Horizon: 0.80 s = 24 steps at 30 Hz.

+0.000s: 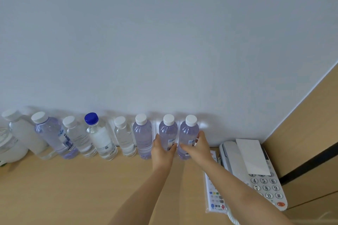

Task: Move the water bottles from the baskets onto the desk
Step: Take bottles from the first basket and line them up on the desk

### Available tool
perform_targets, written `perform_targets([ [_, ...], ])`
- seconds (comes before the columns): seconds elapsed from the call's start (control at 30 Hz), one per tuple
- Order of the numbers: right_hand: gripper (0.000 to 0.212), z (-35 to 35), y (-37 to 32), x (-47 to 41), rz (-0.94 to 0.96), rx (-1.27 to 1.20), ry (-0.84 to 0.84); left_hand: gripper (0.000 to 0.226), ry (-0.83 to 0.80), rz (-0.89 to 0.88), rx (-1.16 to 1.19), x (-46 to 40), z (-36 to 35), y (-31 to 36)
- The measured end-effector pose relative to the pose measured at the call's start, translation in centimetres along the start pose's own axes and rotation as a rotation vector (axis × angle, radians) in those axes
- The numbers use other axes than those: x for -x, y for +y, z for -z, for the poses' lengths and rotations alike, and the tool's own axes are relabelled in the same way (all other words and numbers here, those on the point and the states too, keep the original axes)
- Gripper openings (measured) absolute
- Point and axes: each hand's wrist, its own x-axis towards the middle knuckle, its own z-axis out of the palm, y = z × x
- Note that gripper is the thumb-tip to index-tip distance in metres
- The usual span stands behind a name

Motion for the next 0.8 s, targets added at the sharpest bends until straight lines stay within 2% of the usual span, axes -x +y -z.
perform_targets([
  [0.07,0.054,0.0,-0.4,0.5,-0.006,0.029,-0.008,0.060,0.010,0.055,-0.039,0.2,0.0,0.4],
  [0.2,0.095,0.5,-1.1,1.6,0.014,0.148,0.012,0.054,0.018,0.101,-0.145,0.8,0.5,0.9],
  [0.27,0.100,1.2,-1.5,2.4,0.031,0.207,0.041,0.048,0.013,0.092,-0.151,1.5,0.5,1.3],
  [0.43,0.071,2.9,-2.0,5.3,0.260,0.355,0.145,0.033,0.059,-0.001,-0.220,5.1,2.1,2.3],
  [0.57,0.055,3.9,-2.7,8.0,0.513,0.681,0.073,0.025,0.094,-0.175,-0.445,8.1,6.1,2.7],
  [0.7,0.037,2.9,-3.4,11.2,0.655,0.884,-0.051,0.039,0.137,-0.274,-0.766,11.2,11.5,1.8],
  [0.8,0.035,1.1,-4.0,14.4,0.783,0.992,-0.165,0.047,0.185,-0.176,-0.736,14.8,15.3,1.4],
])
